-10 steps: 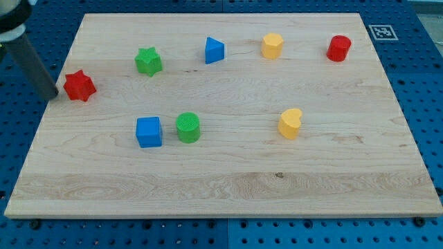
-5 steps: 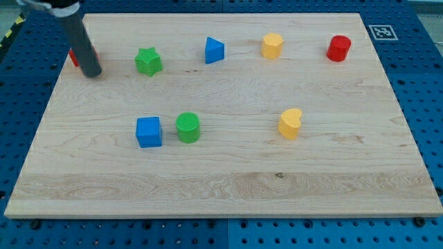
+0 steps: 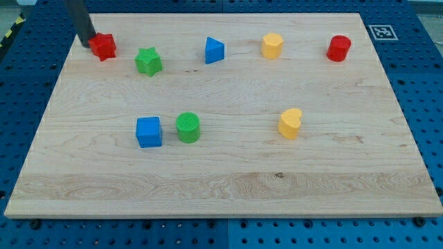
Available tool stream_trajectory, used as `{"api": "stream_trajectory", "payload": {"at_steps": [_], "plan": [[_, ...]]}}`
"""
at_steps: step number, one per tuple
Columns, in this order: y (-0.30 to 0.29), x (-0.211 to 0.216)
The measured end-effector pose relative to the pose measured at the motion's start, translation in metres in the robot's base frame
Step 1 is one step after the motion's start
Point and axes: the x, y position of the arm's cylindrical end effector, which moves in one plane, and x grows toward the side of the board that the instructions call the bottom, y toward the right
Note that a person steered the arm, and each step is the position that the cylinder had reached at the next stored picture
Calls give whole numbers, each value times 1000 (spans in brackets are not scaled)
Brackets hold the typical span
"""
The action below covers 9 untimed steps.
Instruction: Push the red star to the top left corner of the board
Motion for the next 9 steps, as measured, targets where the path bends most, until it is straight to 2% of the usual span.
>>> {"api": "stream_trajectory", "payload": {"at_steps": [1,2,3,4,5,7,9], "plan": [[1,38],[17,56],[35,44],[36,-14],[36,-28],[36,-20],[36,31]]}}
